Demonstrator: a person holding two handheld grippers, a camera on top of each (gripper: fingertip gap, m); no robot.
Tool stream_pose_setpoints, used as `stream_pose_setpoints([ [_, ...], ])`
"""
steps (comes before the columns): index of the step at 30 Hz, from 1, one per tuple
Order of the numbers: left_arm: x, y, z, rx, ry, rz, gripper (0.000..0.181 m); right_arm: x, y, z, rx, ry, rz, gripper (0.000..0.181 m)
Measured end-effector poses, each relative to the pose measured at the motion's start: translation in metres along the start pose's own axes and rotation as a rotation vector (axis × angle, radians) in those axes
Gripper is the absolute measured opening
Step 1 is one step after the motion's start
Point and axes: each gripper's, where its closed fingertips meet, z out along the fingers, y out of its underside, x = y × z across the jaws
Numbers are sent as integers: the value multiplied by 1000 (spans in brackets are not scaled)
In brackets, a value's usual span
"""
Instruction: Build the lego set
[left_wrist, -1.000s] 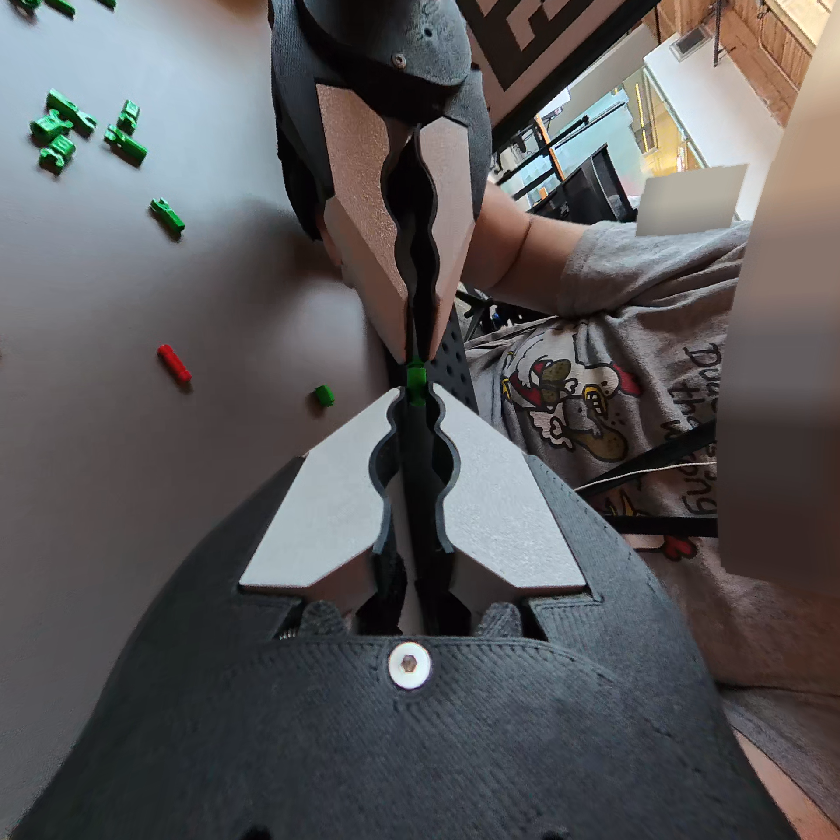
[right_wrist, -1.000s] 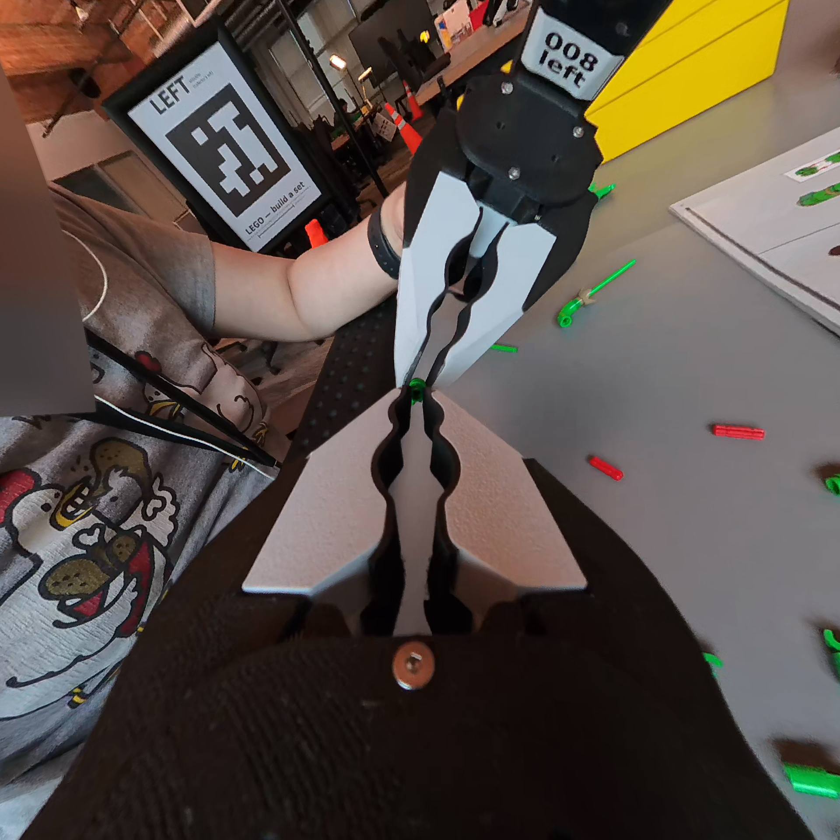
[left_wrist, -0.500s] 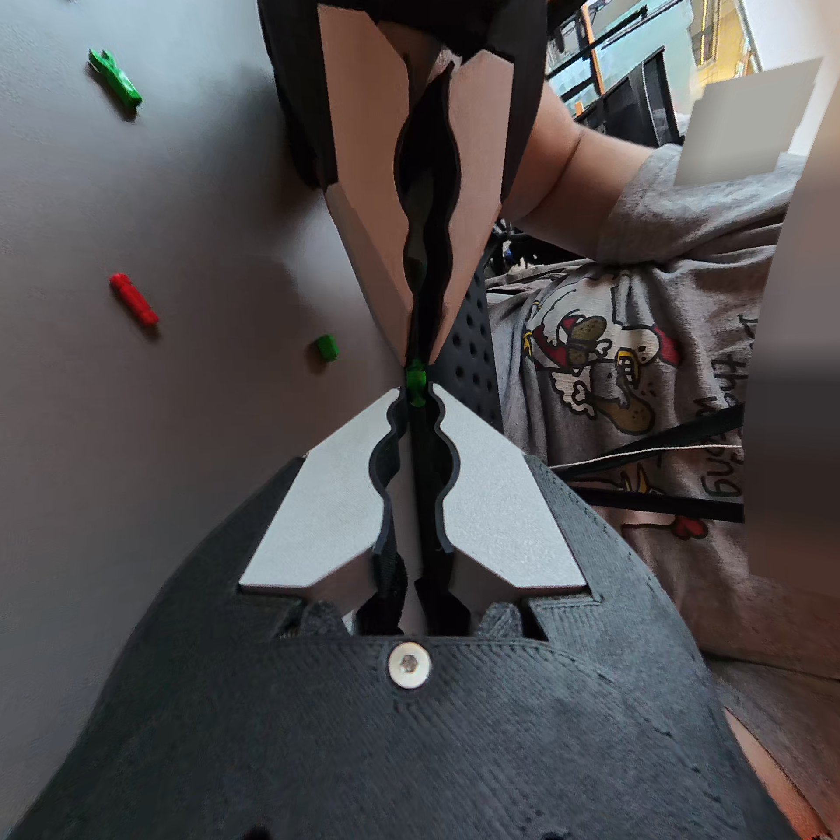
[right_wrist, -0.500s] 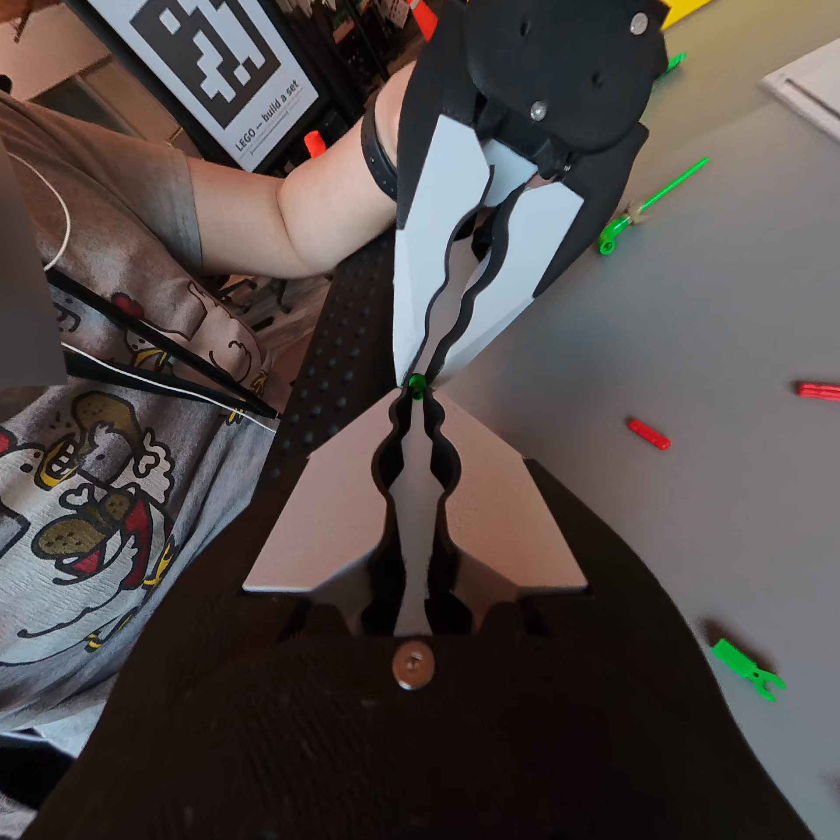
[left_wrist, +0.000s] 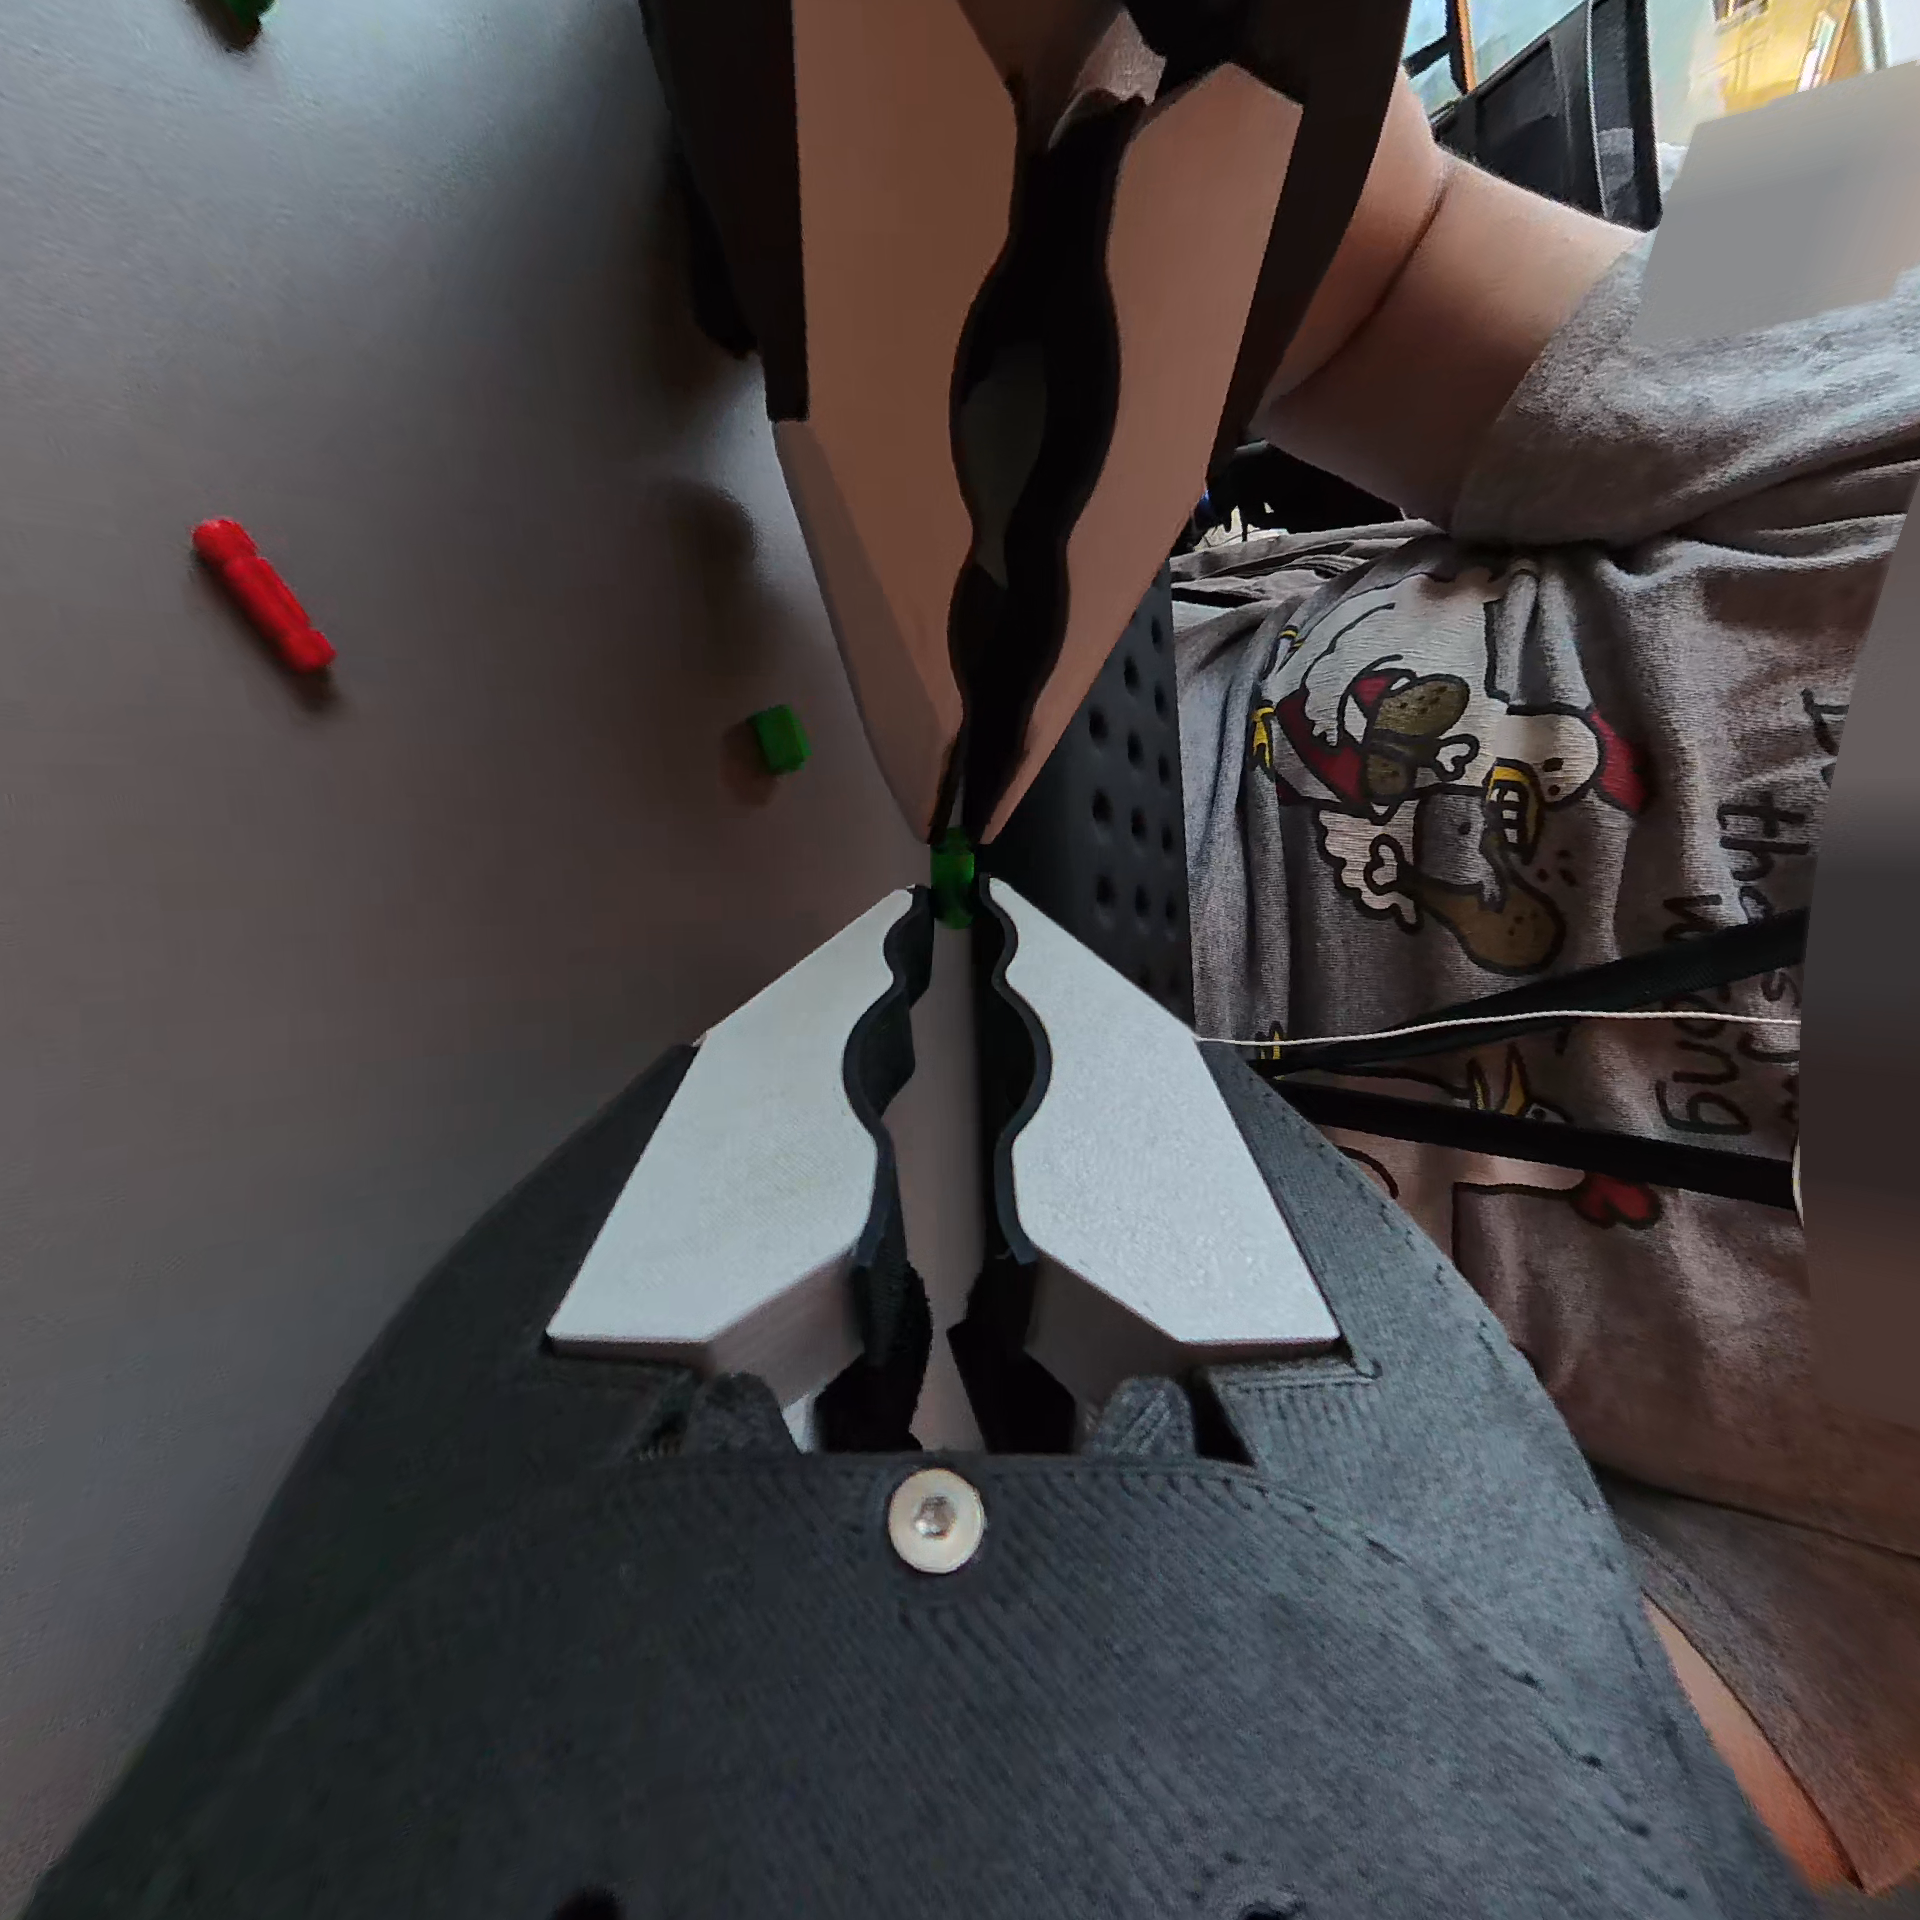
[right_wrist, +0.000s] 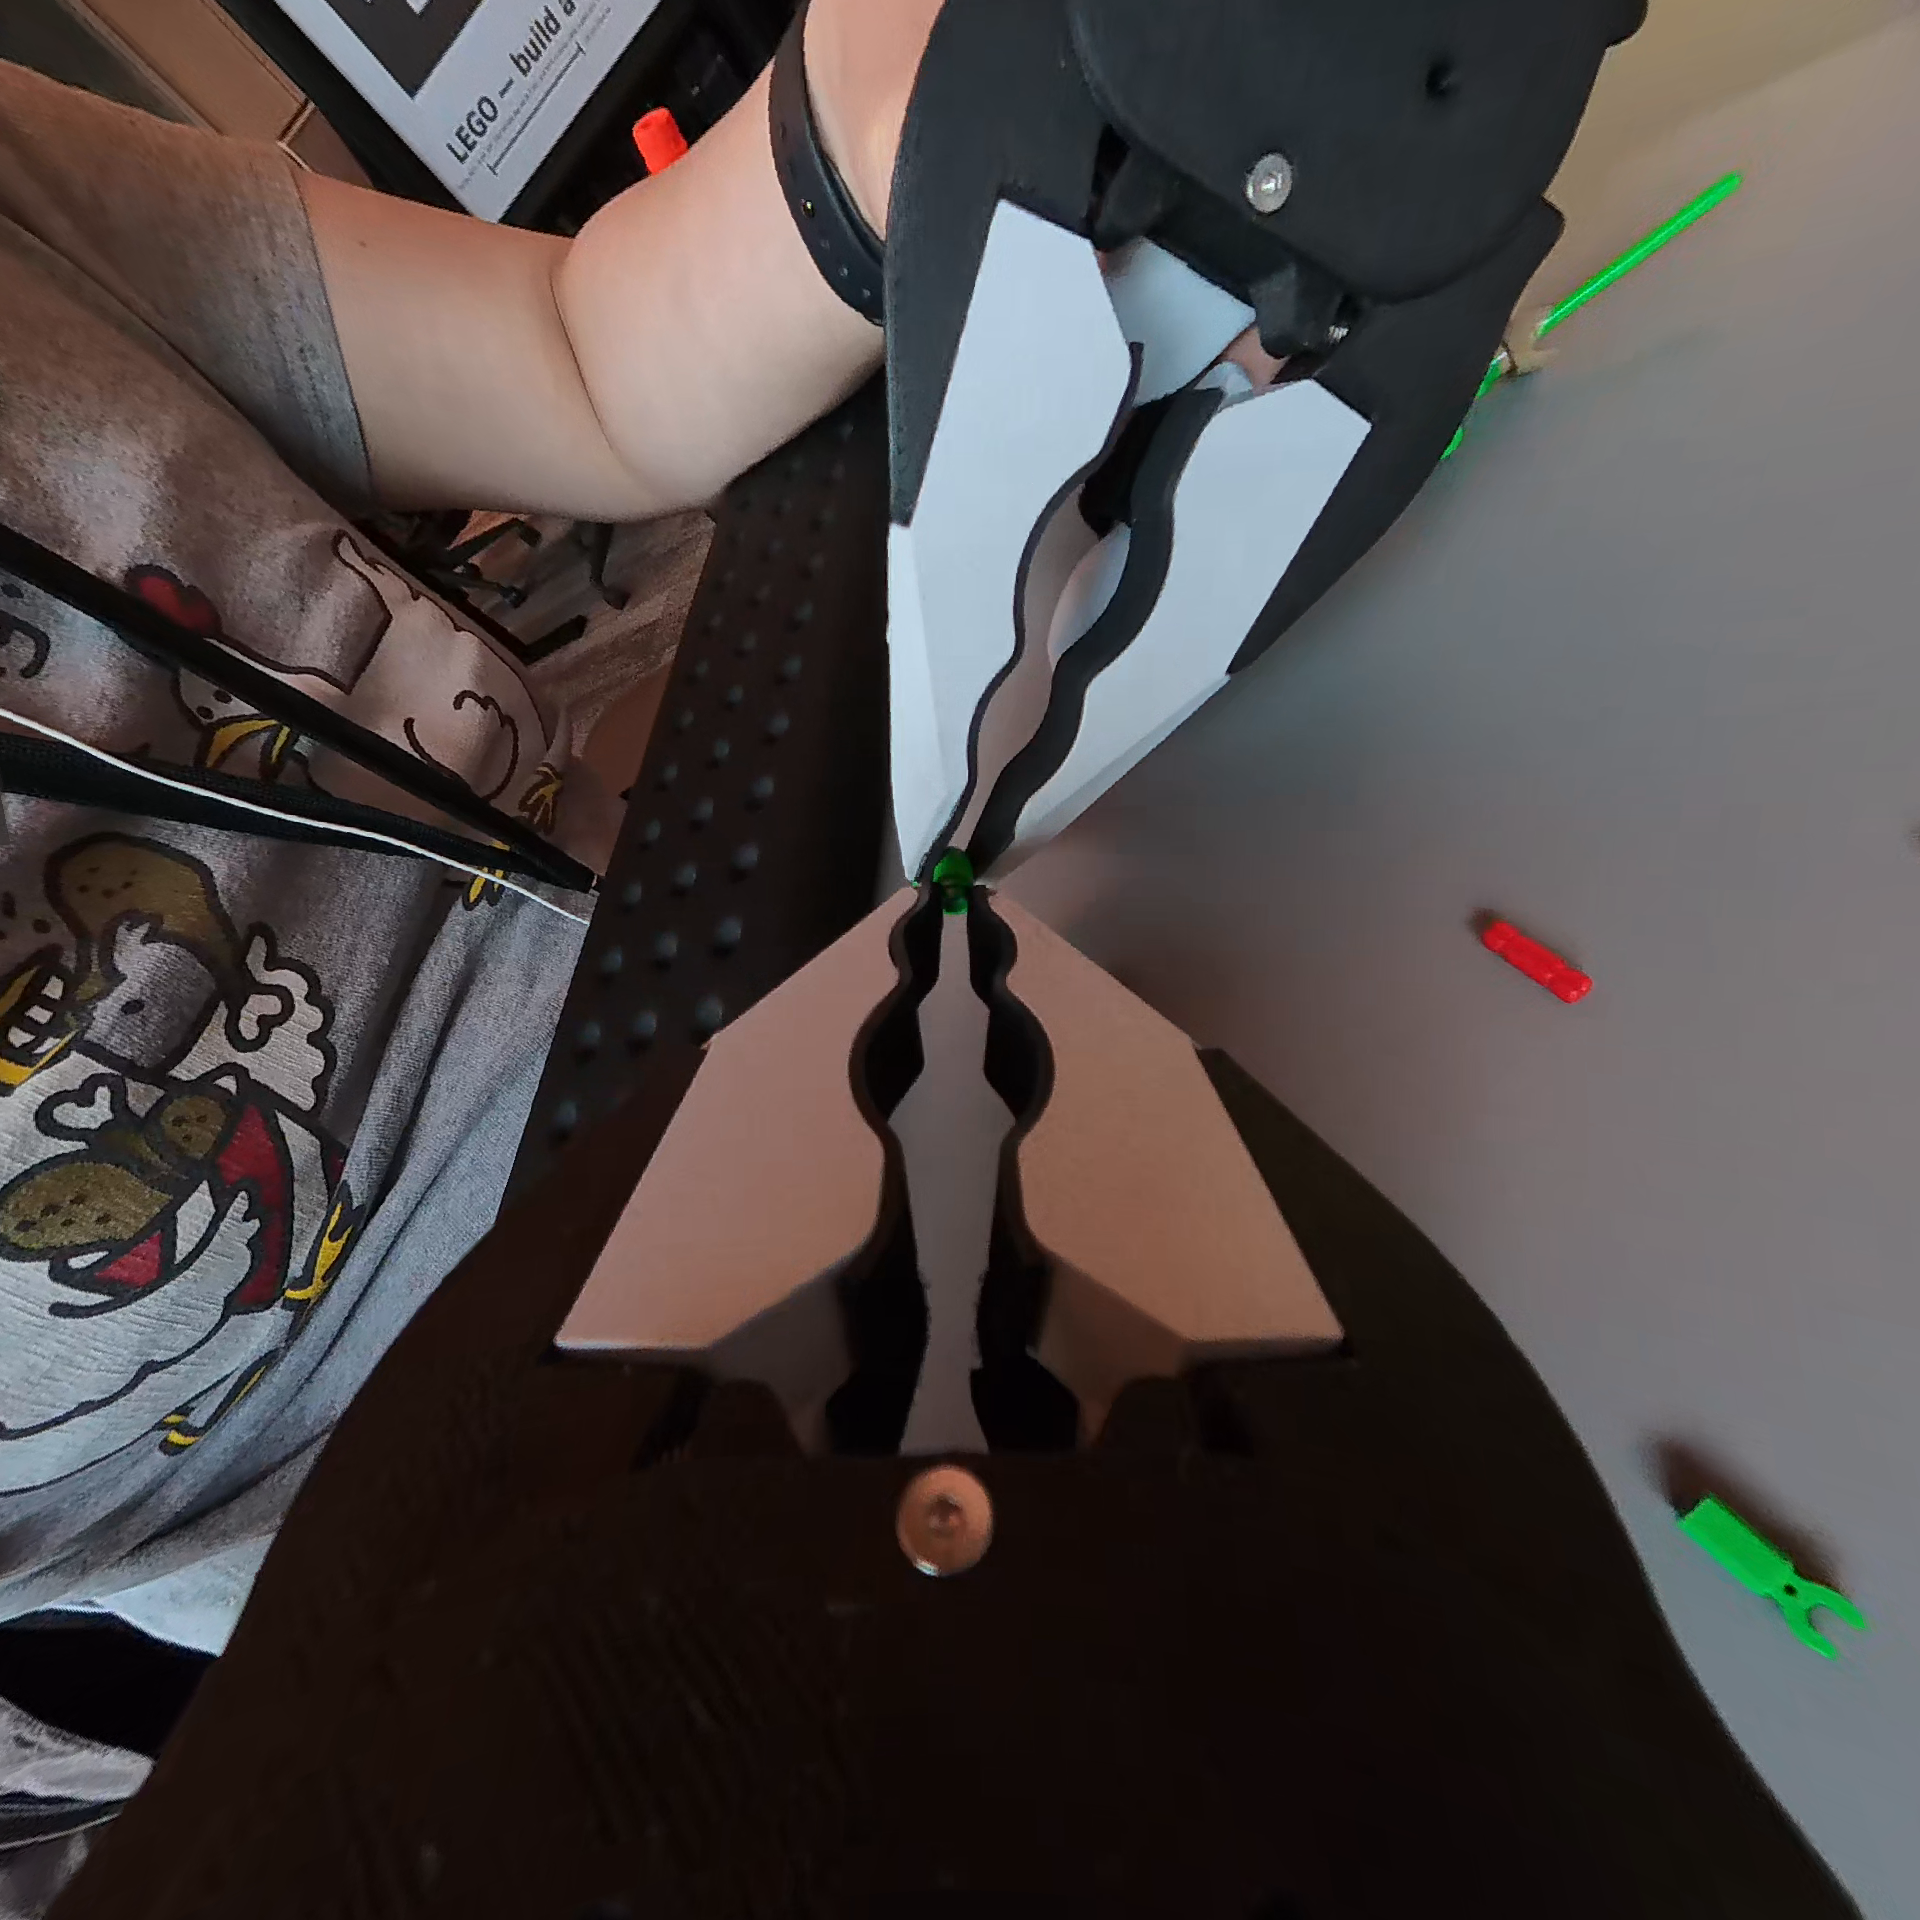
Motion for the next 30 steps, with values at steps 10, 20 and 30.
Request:
stream_pose_setpoints([
  [10,-4,6,6,-48,-12,-11,4,1,7,6,-57,10,-9,2],
  [20,-8,7,5,-45,-20,-26,5,4,8,8,-73,50,-38,2],
  [30,-3,-12,-13,106,-1,-21,5,4,-26,-14,119,141,-160,4],
])
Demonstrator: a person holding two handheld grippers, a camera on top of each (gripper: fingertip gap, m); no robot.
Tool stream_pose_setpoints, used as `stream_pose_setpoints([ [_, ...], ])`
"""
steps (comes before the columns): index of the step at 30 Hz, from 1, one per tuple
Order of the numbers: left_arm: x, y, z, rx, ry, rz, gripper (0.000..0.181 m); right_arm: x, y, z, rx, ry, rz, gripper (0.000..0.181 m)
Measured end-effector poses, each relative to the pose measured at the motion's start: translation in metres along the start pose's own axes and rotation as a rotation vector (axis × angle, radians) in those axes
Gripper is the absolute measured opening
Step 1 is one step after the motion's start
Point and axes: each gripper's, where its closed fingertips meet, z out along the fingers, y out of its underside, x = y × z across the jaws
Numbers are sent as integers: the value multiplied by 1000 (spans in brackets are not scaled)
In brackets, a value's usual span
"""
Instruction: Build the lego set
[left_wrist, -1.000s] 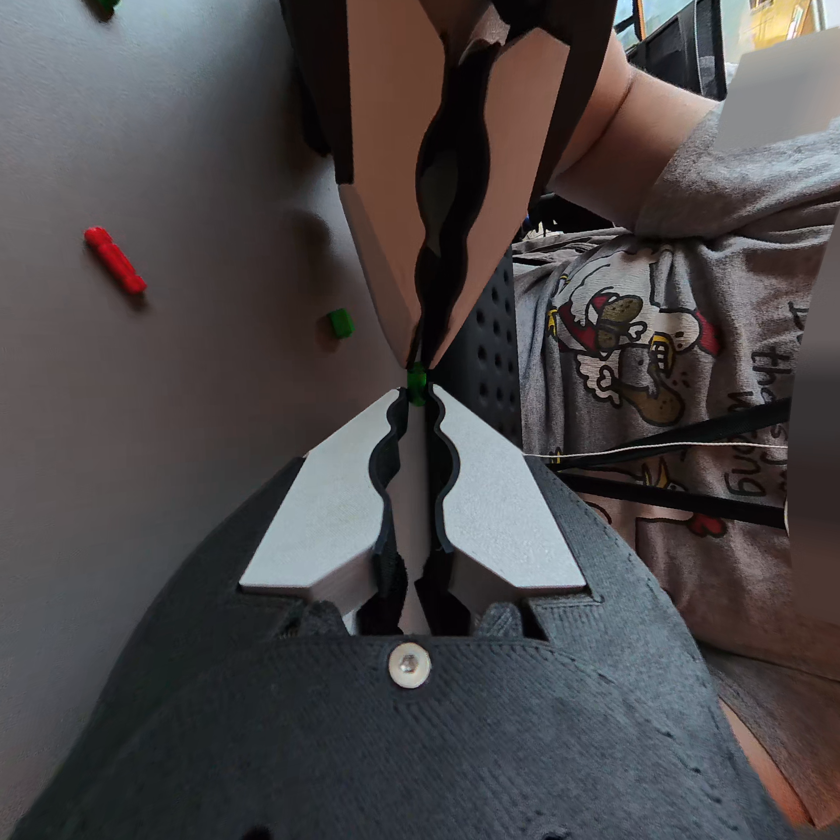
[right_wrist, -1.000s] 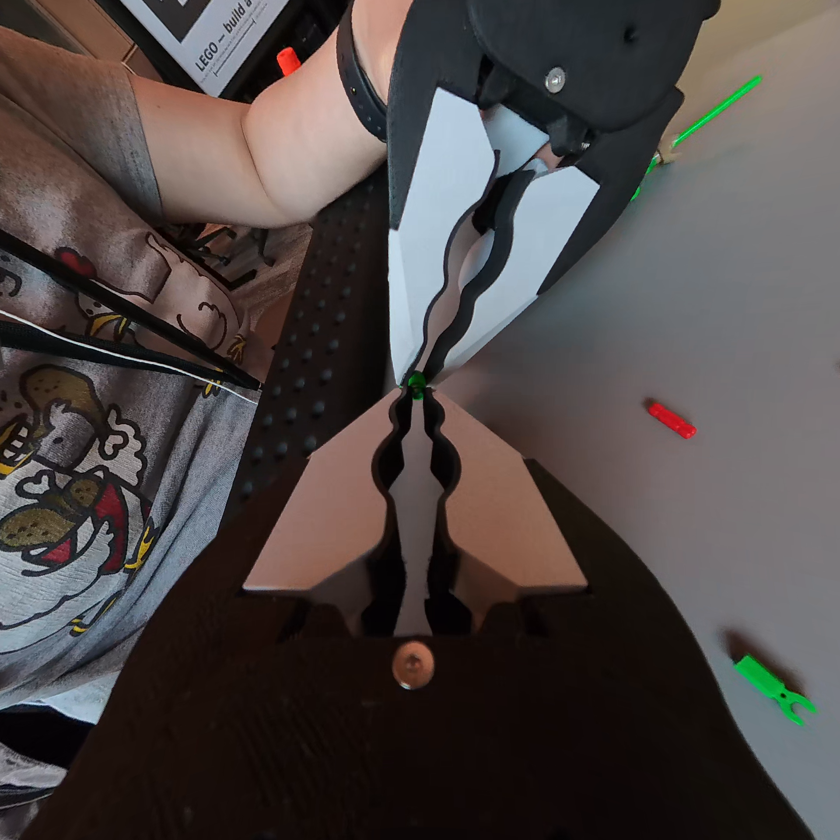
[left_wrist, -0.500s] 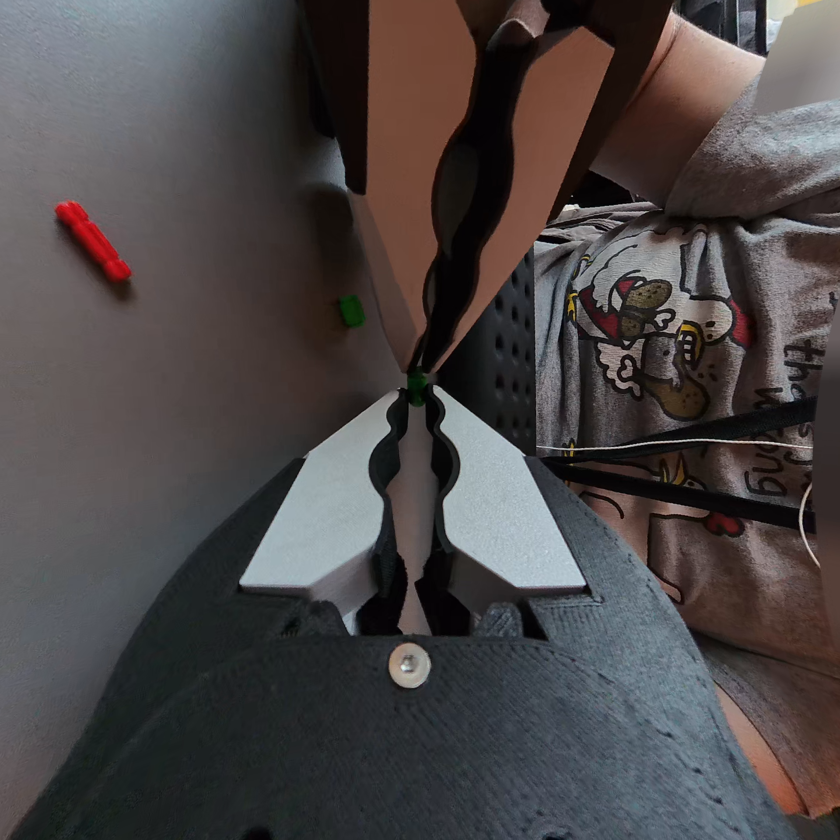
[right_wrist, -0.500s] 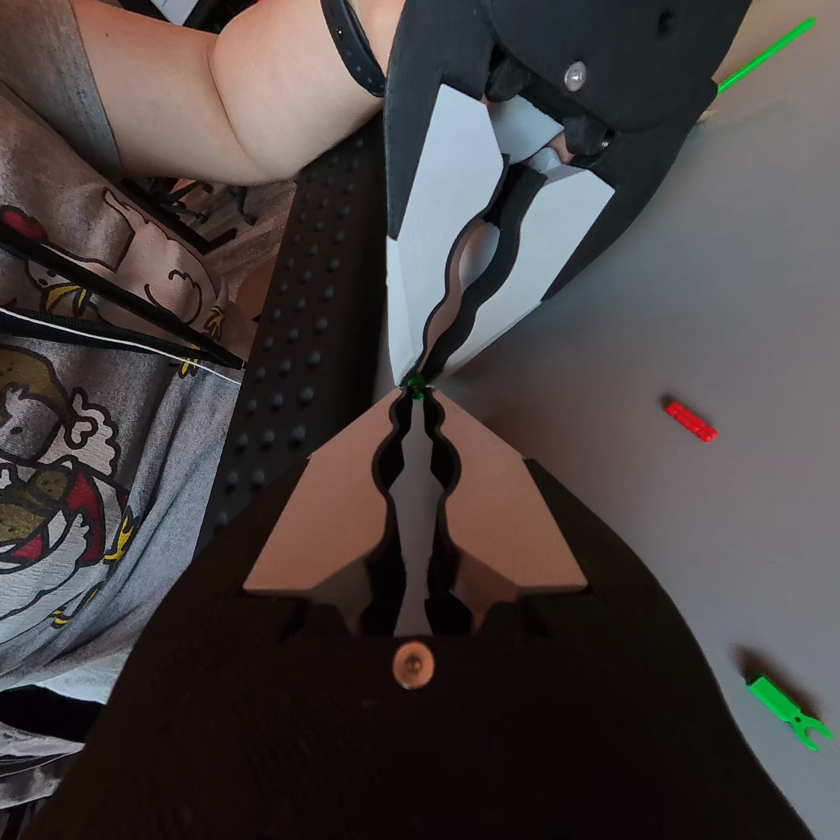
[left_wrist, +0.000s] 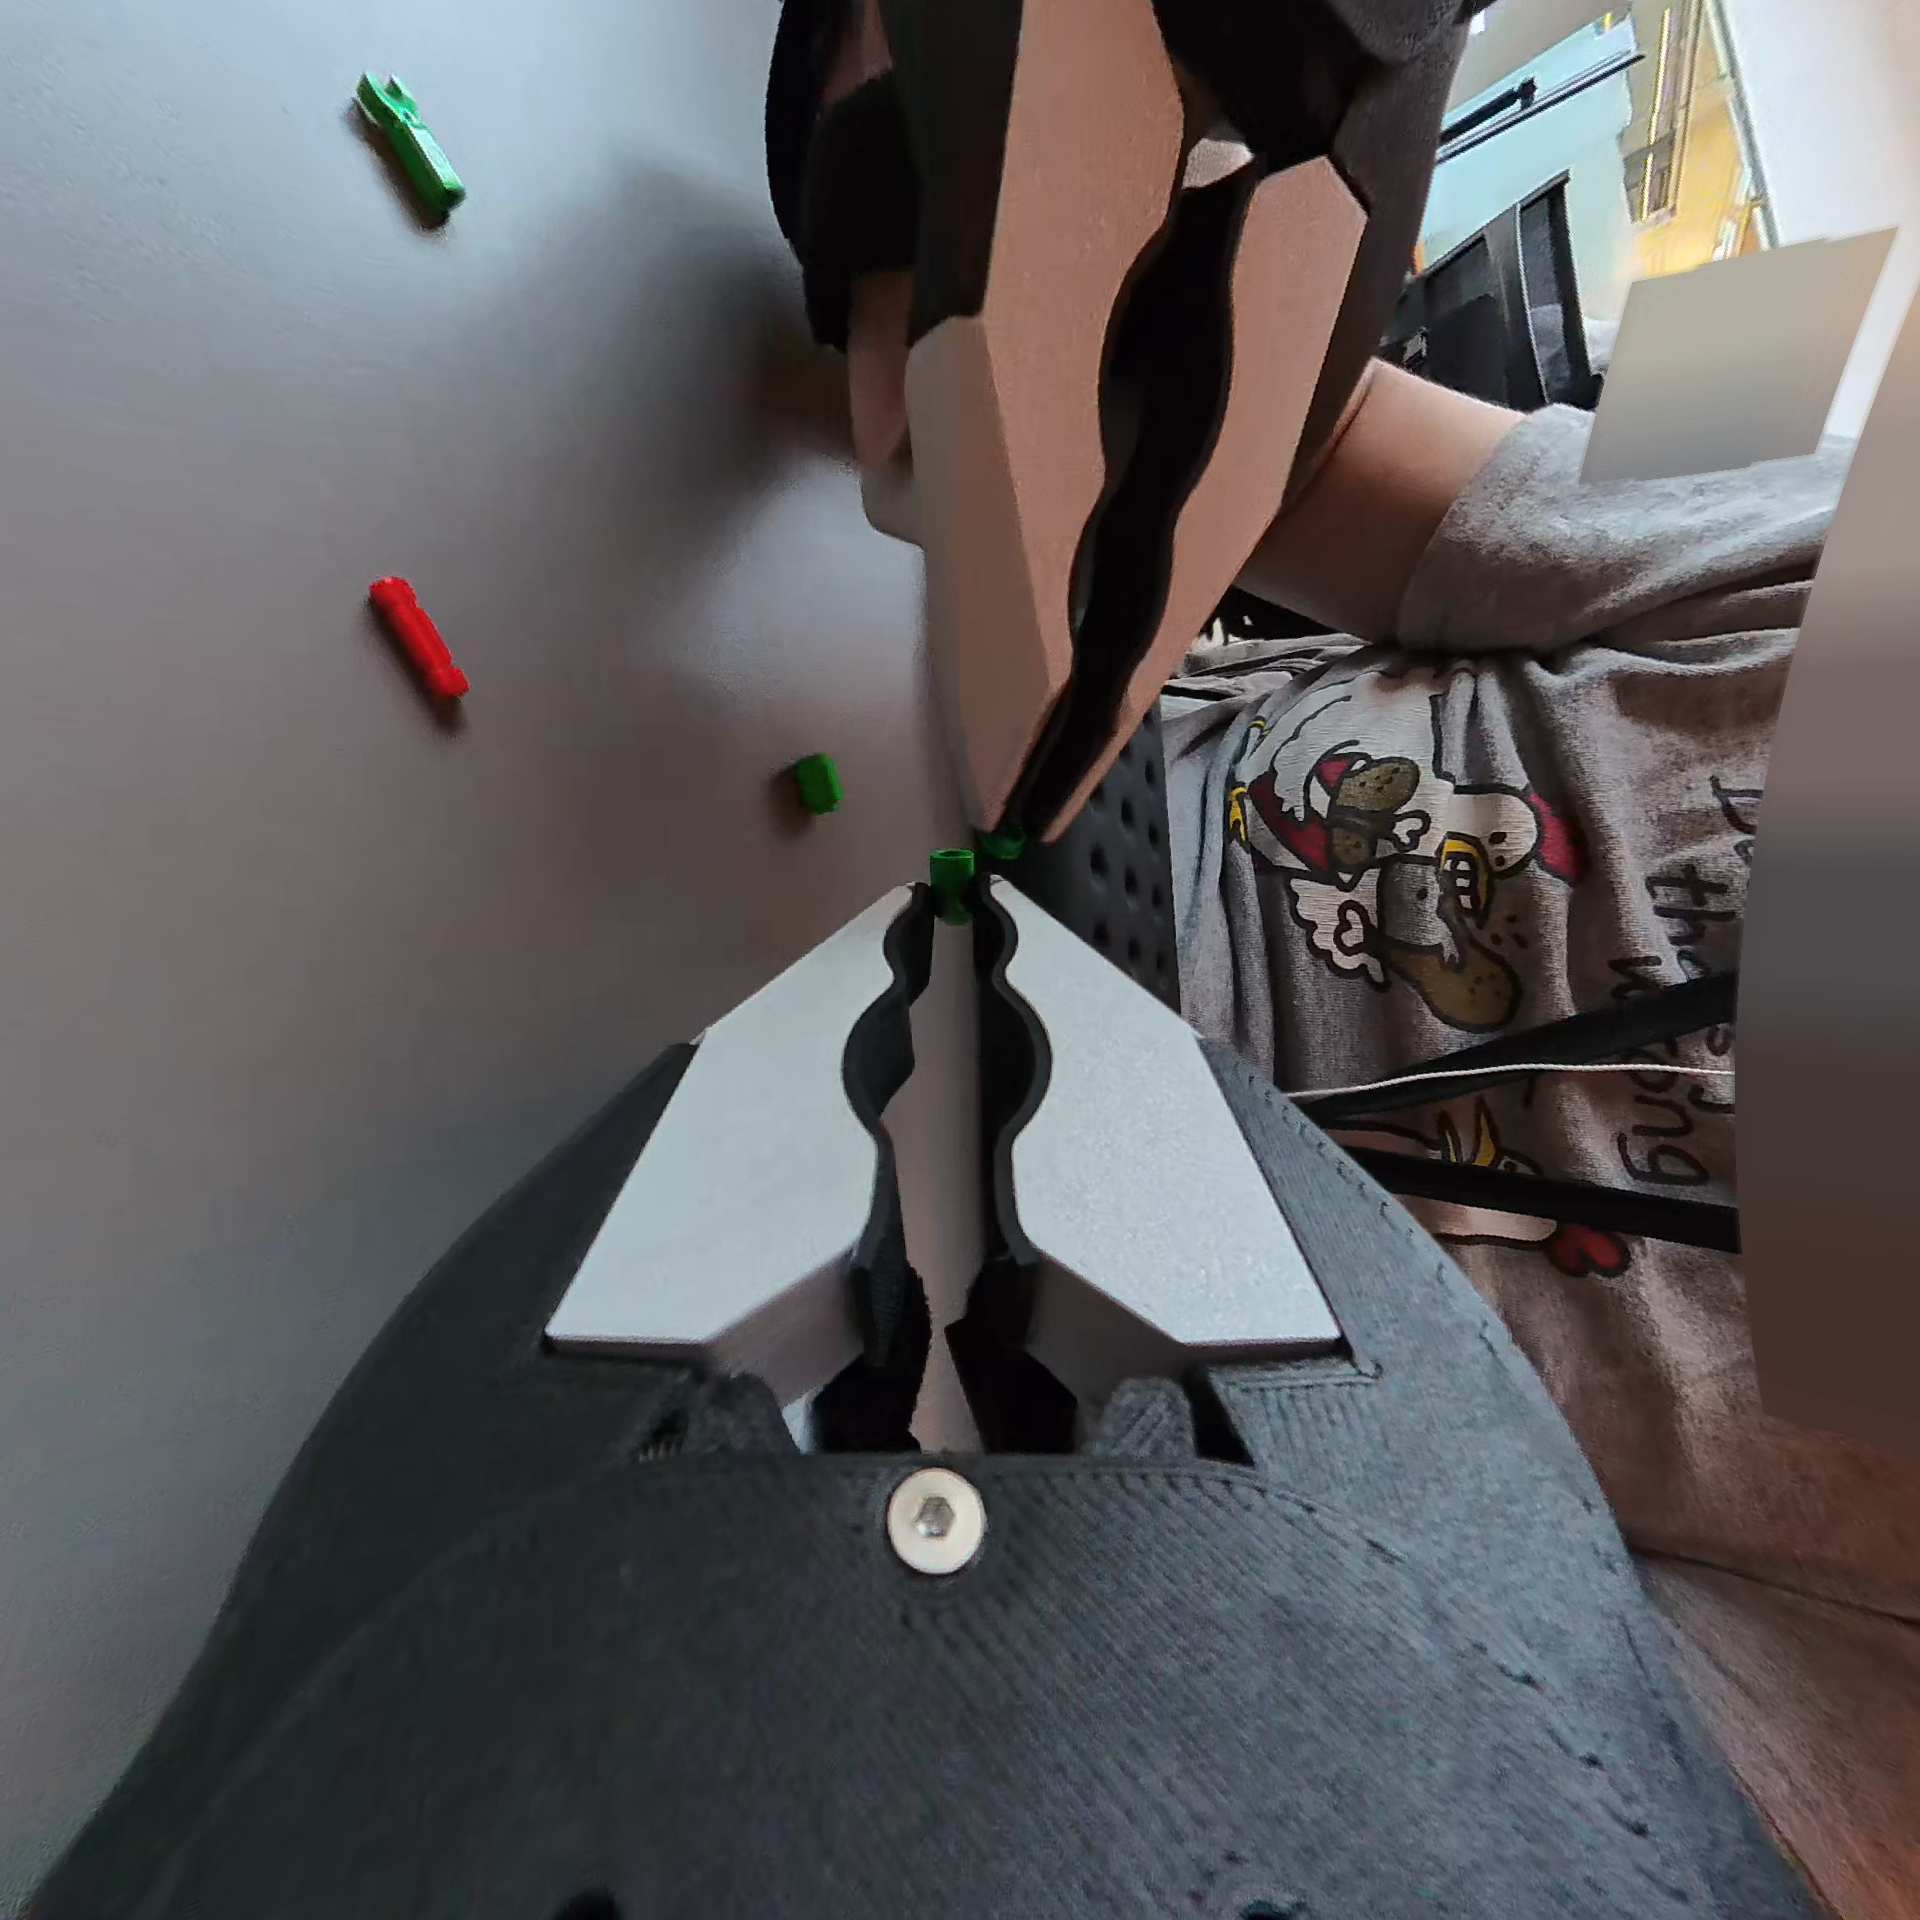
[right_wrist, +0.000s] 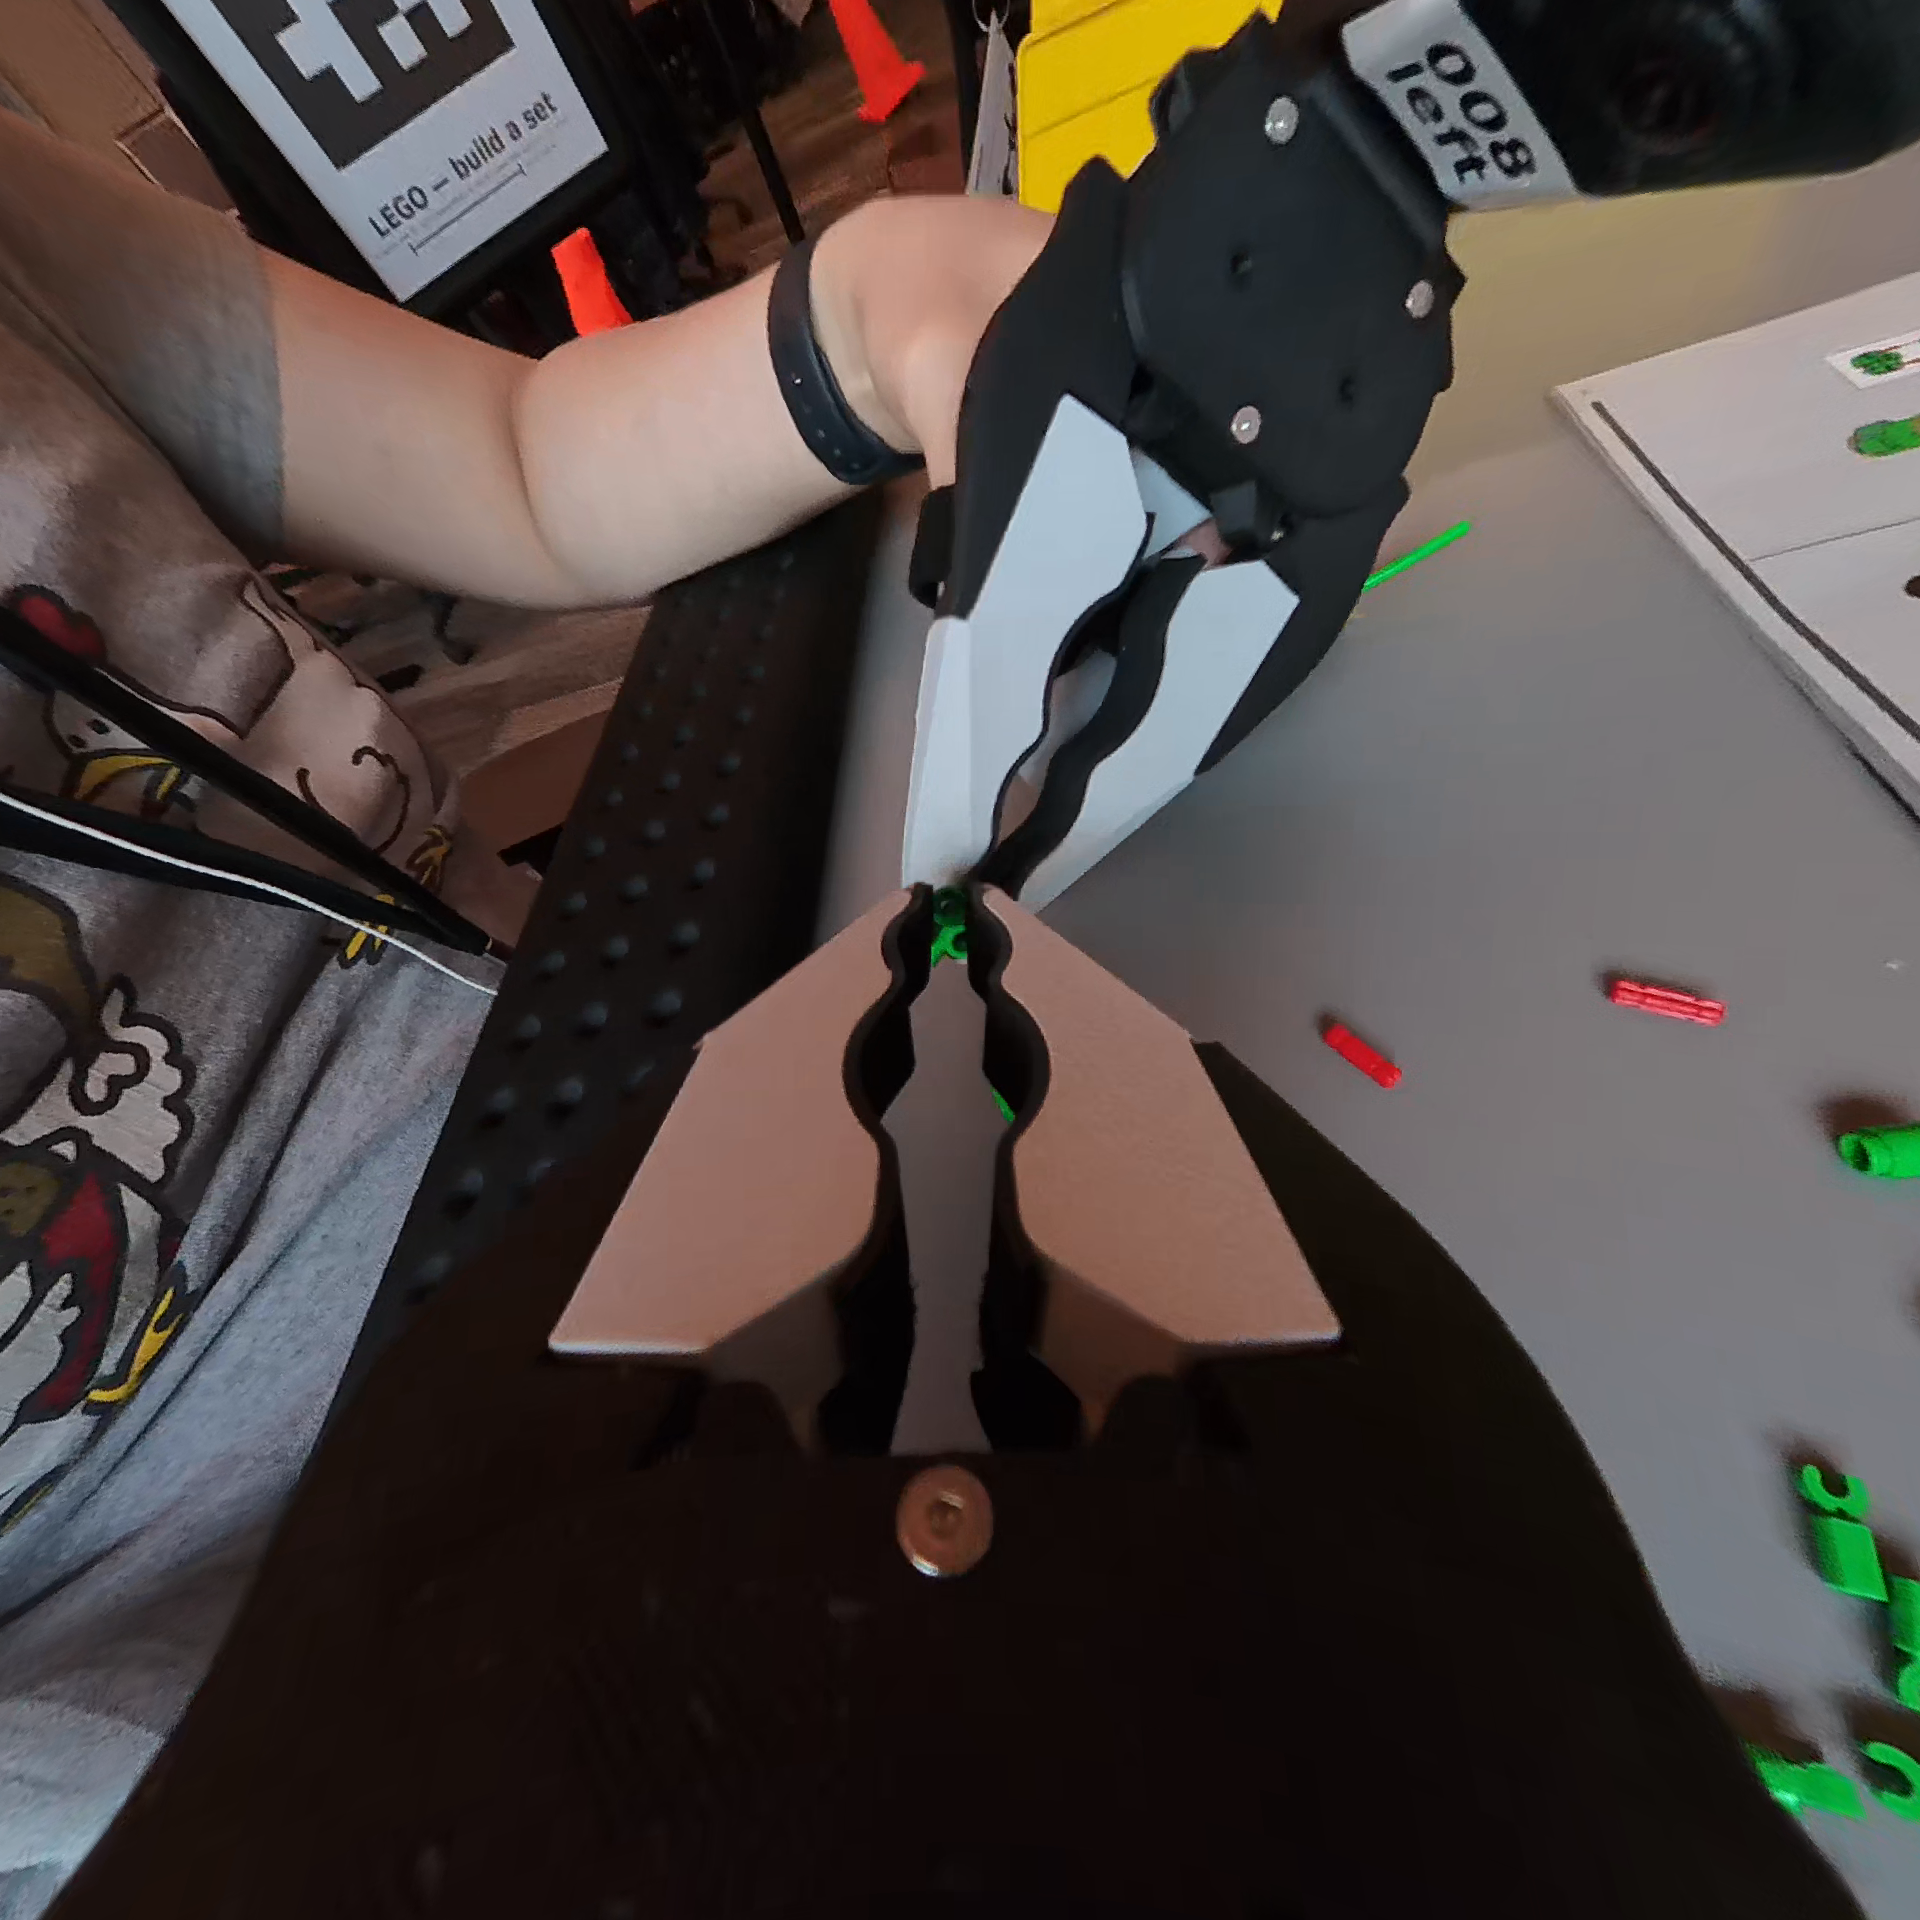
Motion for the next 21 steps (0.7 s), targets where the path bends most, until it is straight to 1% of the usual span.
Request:
stream_pose_setpoints([
  [2,-1,0,1,-1,5,-3,5,6,3,-2,-19,39,-11,4],
  [8,2,-7,-4,42,5,22,5,6,0,-7,1,39,2,3],
  [11,5,-12,-8,69,-5,69,5,8,-4,-9,40,18,54,2],
  [16,8,-19,-13,118,10,91,5,5,-13,-13,137,-88,186,0],
  [18,9,-20,-13,126,11,107,5,5,-15,-14,153,-101,193,0],
  [21,9,-21,-13,133,9,108,5,7,-17,-15,157,-73,175,0],
])
